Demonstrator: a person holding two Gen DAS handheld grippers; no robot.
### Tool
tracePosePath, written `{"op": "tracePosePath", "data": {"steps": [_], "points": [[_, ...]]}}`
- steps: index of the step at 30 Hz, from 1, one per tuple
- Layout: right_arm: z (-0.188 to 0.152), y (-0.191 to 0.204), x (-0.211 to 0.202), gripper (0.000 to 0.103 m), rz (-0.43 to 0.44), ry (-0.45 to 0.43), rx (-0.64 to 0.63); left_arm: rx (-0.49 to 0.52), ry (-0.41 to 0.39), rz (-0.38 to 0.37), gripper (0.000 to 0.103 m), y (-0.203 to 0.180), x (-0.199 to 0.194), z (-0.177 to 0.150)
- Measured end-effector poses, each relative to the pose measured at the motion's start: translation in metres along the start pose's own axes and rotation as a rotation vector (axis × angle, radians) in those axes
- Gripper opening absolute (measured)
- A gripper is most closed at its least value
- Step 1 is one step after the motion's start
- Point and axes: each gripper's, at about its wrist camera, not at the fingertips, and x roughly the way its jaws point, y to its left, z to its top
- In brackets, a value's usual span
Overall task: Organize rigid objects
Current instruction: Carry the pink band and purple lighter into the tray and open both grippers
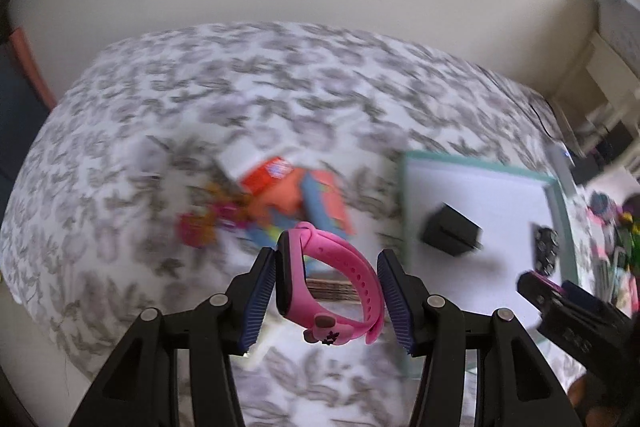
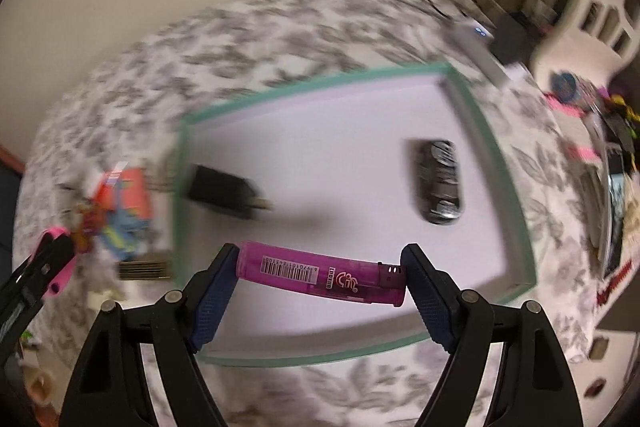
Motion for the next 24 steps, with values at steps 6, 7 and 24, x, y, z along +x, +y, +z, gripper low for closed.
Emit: {"op": "tracePosePath", "data": {"steps": [6,7,24], "points": [[0.001,-0.043,0.024,0.083,-0.052,0.073,0.086,0.091,0.094,-0.072,0.055,-0.057,0.029,-0.012],[0.001,-0.048,0.025,0.083,-0.059,0.076,0.096,0.097,0.105,-0.079,0.055,-0.064,0.033,-0.014],[0.0,-0.068,0.055,0.083,-0.076,0.164,0.115,0.162,0.211,-0.025,0.056,-0.104,0.081,-0.032]]}}
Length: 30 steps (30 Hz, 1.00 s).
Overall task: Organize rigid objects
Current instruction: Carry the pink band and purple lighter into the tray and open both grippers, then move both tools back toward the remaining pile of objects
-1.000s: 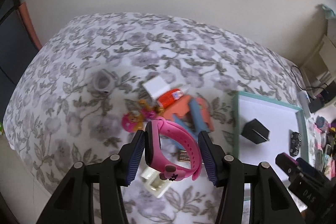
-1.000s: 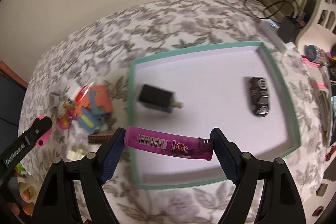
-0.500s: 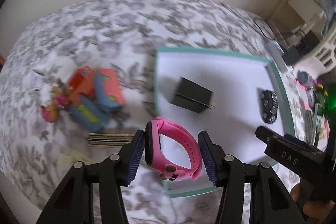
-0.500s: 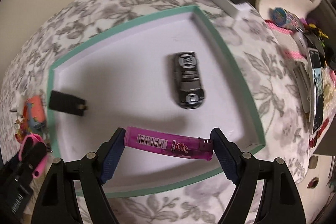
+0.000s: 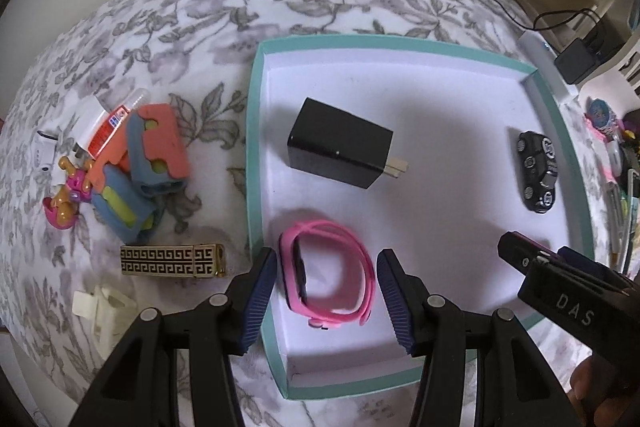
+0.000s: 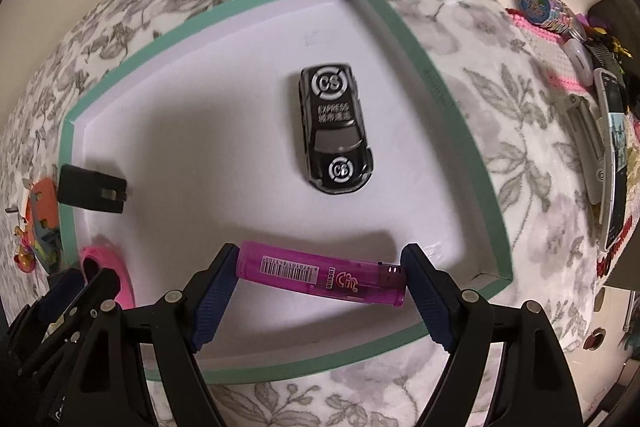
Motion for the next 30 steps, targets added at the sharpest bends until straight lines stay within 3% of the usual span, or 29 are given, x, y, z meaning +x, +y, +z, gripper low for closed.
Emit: {"op": "tracePosePath", "data": {"steps": [8,14,24,25,27,30], "points": [[0.0,0.009,0.007,0.083,-0.001,0.012,-0.029,-0.005,0.003,-0.008,0.063,-0.001,0.001,0.001],[0.002,0.014,-0.008,0.085,0.014,-0.054,-0.042,-0.019,-0.026,-0.036,0.074,0.002,-0.013,0.004],[-0.001,0.023,-0.049,0.087,0.082,-0.209,-0.063,-0.105,-0.098,-0.051,0.076,0.031,-0.038,0.013],[-0.002,0.027,-0.053,0.087,0.083,-0.223,-0.071,-0.117,-0.106,-0.052,0.079,0.036,-0.04,0.014],[-0.003,0.031,-0.058,0.087,0.096,-0.25,-0.088,-0.149,-0.126,-0.049,0.099,0.046,-0.044,0.016],[-0.002,0.039,-0.057,0.087,0.115,-0.258,-0.106,-0.204,-0.157,-0.048,0.102,0.067,-0.05,0.014]]}}
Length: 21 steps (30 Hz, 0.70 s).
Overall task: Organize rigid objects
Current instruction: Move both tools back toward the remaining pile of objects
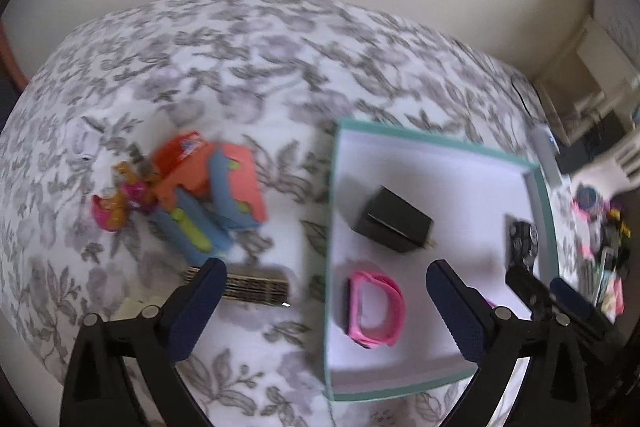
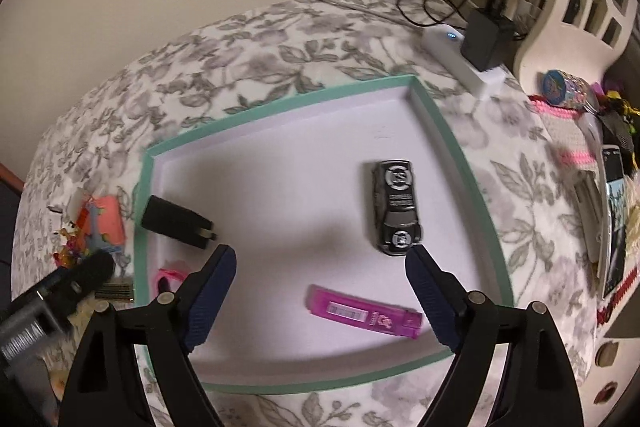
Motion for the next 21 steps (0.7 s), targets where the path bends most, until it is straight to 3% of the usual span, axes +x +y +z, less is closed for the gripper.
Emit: {"op": "tracePosePath", "data": {"steps": [13,21], "points": [[-0.014,0.062,0.002,0.087,0.065,-0.031,-0.151,-0.211,-0.085,0.092,0.103,0.093,-0.023,0.01],[-0.031,0.116,0.013,0.087,0.108,0.006,-0.259,-0.317,-0.127,0.227,0.103,0.163,-0.044,0.006]]}}
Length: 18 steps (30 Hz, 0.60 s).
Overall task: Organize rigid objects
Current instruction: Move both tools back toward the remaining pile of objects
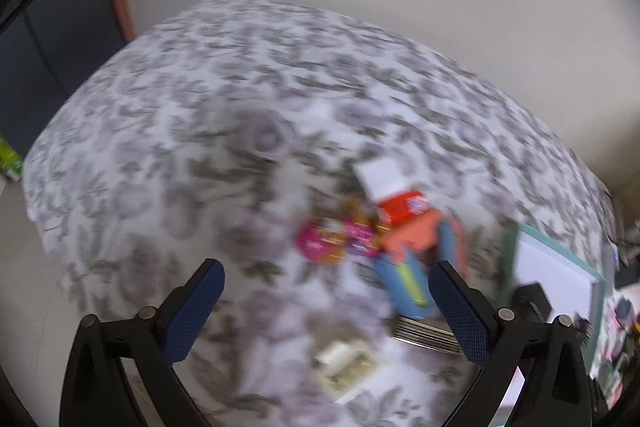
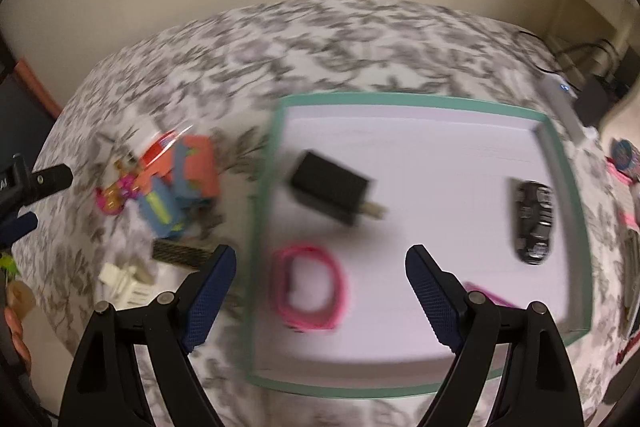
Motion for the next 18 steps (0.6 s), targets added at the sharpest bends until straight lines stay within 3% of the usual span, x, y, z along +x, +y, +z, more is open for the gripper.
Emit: {"op": "tracePosePath", "data": {"steps": [8,12,18], "points": [[-0.003,0.048,0.018,0.087,0.043,0.051,-0.065,-0.095,0.003,0.059,0.103,0.06,0.002,0.005],[-0.002,0.064,0.027,0.087,0.061,0.073,-0.083,-0.076,0.027,0.06,0.103,0.06,0.006,-0.001],[-0.006,0.073,0.039,0.087,0.053,0.116,-0.081,-0.006,0.118,-0.009,0.103,0.041,0.024,-0.014]]}}
